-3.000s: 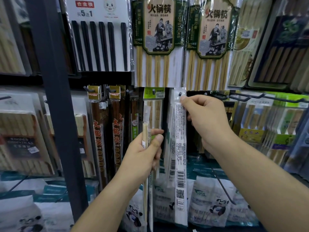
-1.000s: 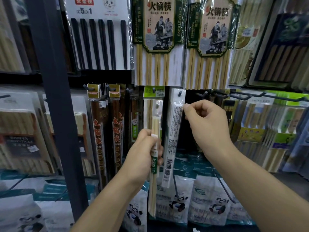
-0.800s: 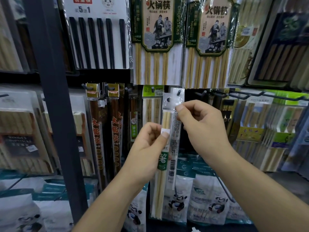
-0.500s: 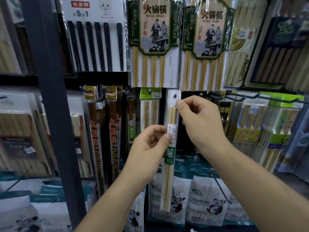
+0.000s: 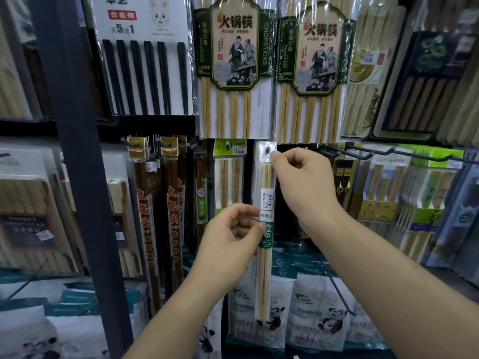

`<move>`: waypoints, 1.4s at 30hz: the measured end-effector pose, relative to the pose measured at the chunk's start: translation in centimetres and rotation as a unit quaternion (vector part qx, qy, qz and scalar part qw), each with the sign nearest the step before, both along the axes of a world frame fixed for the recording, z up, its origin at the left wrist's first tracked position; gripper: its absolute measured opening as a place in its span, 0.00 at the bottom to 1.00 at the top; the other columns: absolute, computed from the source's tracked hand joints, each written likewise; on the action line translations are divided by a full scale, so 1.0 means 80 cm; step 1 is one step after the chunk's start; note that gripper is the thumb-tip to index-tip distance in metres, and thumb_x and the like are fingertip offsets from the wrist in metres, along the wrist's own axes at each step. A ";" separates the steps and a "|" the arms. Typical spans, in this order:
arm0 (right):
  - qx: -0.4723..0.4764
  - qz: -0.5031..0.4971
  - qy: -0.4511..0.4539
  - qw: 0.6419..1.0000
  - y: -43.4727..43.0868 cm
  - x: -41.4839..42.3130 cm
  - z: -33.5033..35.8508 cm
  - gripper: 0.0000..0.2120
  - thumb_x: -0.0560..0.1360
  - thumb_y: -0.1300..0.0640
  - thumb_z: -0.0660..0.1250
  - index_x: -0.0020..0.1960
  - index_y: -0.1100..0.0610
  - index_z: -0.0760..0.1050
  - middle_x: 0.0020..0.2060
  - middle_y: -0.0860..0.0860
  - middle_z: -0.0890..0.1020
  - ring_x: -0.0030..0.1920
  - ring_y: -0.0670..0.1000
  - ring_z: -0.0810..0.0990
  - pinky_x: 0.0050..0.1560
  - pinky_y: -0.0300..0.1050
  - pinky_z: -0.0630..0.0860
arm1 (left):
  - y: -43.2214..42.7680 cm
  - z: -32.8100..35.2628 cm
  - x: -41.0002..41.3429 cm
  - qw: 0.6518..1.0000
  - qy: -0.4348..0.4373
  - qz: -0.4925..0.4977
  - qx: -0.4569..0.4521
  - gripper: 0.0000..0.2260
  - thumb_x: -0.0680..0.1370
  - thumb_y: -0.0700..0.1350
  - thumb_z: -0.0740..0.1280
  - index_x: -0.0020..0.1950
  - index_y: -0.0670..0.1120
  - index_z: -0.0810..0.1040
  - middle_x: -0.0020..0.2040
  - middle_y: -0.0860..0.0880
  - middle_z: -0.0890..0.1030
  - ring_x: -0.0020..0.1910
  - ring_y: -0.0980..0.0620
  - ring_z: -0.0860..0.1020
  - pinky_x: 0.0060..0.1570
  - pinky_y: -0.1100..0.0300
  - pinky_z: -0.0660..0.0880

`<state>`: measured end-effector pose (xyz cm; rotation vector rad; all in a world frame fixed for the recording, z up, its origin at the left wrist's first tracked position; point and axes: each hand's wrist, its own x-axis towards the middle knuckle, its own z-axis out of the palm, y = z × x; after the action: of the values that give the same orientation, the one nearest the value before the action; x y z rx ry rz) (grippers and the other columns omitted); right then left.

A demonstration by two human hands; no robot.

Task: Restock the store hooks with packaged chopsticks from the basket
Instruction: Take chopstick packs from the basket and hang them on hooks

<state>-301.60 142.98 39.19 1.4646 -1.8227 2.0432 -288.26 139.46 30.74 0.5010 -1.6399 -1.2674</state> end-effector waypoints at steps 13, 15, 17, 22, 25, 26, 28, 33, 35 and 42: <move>-0.005 -0.006 0.032 0.999 -0.007 -0.009 -0.021 0.14 0.79 0.49 0.69 0.39 0.56 0.79 0.28 0.44 0.77 0.30 0.40 0.73 0.35 0.32 0.73 | -0.011 -0.009 -0.004 0.998 -0.044 0.035 -0.006 0.10 0.77 0.40 0.74 0.48 0.56 0.82 0.42 0.52 0.84 0.43 0.50 0.82 0.48 0.43 0.84; -0.007 0.000 0.028 1.000 -0.008 -0.011 -0.025 0.13 0.79 0.49 0.69 0.40 0.55 0.79 0.29 0.43 0.77 0.31 0.39 0.74 0.35 0.32 0.73 | -0.012 -0.010 -0.004 0.998 -0.049 0.035 -0.012 0.09 0.77 0.40 0.74 0.49 0.55 0.82 0.42 0.52 0.83 0.44 0.51 0.82 0.48 0.43 0.84; -0.005 0.010 0.027 1.000 -0.007 -0.012 -0.027 0.10 0.79 0.49 0.70 0.40 0.53 0.79 0.29 0.41 0.78 0.32 0.39 0.75 0.35 0.30 0.72 | -0.012 -0.010 -0.003 0.997 -0.060 0.038 -0.022 0.08 0.78 0.41 0.74 0.50 0.55 0.81 0.43 0.52 0.83 0.45 0.49 0.83 0.48 0.44 0.84; 0.005 0.049 0.036 0.998 0.005 -0.016 -0.035 0.05 0.77 0.51 0.72 0.44 0.50 0.78 0.36 0.42 0.81 0.36 0.39 0.77 0.39 0.31 0.75 | -0.014 0.001 0.011 0.974 -0.129 0.104 -0.158 0.03 0.80 0.49 0.70 0.48 0.58 0.80 0.45 0.58 0.82 0.47 0.60 0.80 0.46 0.68 0.77; 0.014 0.047 0.030 0.998 0.010 -0.021 -0.045 0.05 0.78 0.51 0.72 0.49 0.49 0.77 0.39 0.46 0.81 0.38 0.40 0.78 0.40 0.31 0.75 | -0.016 0.020 0.015 0.966 -0.122 0.134 -0.184 0.03 0.82 0.53 0.66 0.50 0.57 0.79 0.49 0.56 0.80 0.49 0.62 0.78 0.45 0.72 0.72; 0.024 0.043 0.031 0.998 0.009 -0.021 -0.048 0.05 0.78 0.50 0.71 0.51 0.49 0.76 0.41 0.45 0.80 0.39 0.39 0.78 0.40 0.30 0.75 | -0.016 0.028 0.011 0.973 -0.107 0.123 -0.164 0.04 0.83 0.53 0.65 0.53 0.57 0.78 0.51 0.57 0.80 0.51 0.64 0.78 0.46 0.73 0.72; 0.059 0.052 0.039 0.996 0.005 -0.020 -0.054 0.11 0.80 0.48 0.68 0.60 0.49 0.74 0.50 0.45 0.80 0.46 0.35 0.78 0.44 0.28 0.74 | -0.017 0.042 -0.002 0.989 -0.068 0.077 -0.102 0.07 0.84 0.53 0.63 0.61 0.56 0.76 0.55 0.61 0.79 0.52 0.72 0.76 0.47 0.78 0.71; 0.122 0.157 0.062 0.978 -0.008 -0.016 -0.070 0.31 0.83 0.37 0.53 0.82 0.43 0.50 0.81 0.42 0.58 0.80 0.43 0.57 0.79 0.55 0.59 | -0.024 0.060 -0.043 0.998 -0.048 -0.034 -0.007 0.24 0.85 0.57 0.57 0.81 0.54 0.60 0.55 0.70 0.70 0.43 0.87 0.70 0.38 0.84 0.67; 0.125 0.182 0.049 0.974 -0.012 -0.014 -0.074 0.32 0.82 0.33 0.50 0.82 0.40 0.45 0.81 0.37 0.53 0.80 0.39 0.51 0.81 0.52 0.54 | -0.029 0.059 -0.055 0.998 -0.041 -0.051 0.016 0.27 0.85 0.59 0.56 0.83 0.53 0.56 0.66 0.69 0.70 0.55 0.83 0.70 0.49 0.83 0.67; 0.130 0.202 0.056 0.969 -0.029 -0.021 -0.081 0.35 0.79 0.32 0.45 0.82 0.41 0.41 0.81 0.36 0.48 0.74 0.26 0.49 0.70 0.25 0.50 | -0.042 0.051 -0.072 0.998 -0.003 -0.042 0.048 0.34 0.79 0.65 0.57 0.83 0.57 0.54 0.72 0.64 0.64 0.69 0.67 0.61 0.64 0.68 0.58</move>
<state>-303.29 140.68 32.73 2.1298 -1.9333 1.8674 -294.02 136.11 34.82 0.4992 -1.6247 -1.4133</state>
